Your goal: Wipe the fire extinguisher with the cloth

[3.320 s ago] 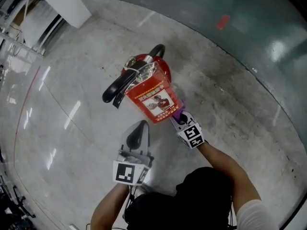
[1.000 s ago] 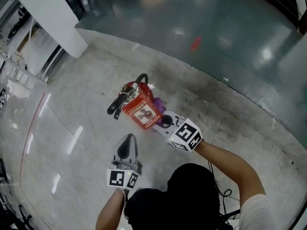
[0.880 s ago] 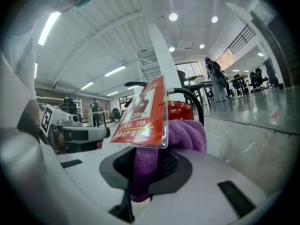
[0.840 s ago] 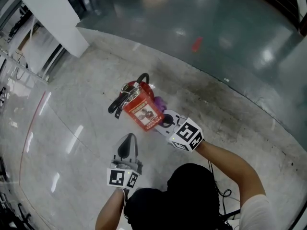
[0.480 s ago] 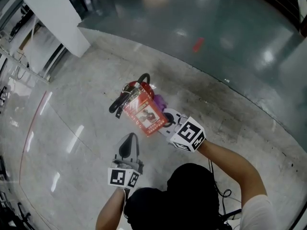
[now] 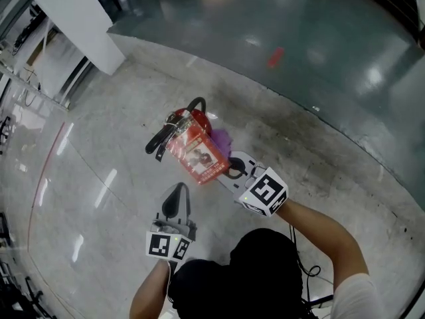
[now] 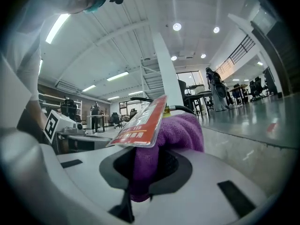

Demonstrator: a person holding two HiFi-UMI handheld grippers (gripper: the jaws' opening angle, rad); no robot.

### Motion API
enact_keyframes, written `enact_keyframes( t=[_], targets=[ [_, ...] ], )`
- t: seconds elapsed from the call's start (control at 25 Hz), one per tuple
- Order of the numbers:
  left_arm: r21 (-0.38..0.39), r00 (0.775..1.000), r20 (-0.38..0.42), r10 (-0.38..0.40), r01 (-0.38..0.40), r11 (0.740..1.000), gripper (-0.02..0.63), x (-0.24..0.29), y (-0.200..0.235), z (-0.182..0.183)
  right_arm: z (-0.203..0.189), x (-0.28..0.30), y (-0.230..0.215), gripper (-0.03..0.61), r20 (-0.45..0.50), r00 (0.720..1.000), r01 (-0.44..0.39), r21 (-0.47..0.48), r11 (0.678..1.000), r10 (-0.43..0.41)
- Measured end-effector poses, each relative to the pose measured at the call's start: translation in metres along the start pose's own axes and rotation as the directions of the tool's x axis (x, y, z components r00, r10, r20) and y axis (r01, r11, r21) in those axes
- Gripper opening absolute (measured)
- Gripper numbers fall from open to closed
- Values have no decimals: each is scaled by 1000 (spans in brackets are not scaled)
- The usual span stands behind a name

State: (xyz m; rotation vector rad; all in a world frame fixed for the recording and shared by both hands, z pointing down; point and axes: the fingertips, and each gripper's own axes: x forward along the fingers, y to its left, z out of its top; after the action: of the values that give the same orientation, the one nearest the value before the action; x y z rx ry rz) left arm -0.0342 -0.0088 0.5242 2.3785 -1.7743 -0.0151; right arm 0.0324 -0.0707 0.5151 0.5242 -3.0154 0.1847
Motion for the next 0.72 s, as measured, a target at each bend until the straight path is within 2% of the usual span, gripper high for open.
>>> enact_keyframes(
  t=[0.2, 0.32, 0.52, 0.72],
  targets=[
    [7, 1000, -15, 22, -22, 1000, 5, -1, 2, 4, -44, -24, -5, 55, -41, 999, 30, 24, 999, -29],
    [26, 999, -31, 41, -40, 999, 5, -2, 1, 10, -53, -37, -3, 55, -37, 999, 21, 42, 999, -19],
    [38, 1000, -21, 6, -5, 999, 5, 7, -19, 39, -52, -63, -2, 55, -37, 999, 33, 65, 997, -31],
    [105, 998, -35, -45, 49, 993, 5, 14, -17, 64, -63, -74, 1, 55, -44, 996, 84, 52, 995, -82]
  ],
)
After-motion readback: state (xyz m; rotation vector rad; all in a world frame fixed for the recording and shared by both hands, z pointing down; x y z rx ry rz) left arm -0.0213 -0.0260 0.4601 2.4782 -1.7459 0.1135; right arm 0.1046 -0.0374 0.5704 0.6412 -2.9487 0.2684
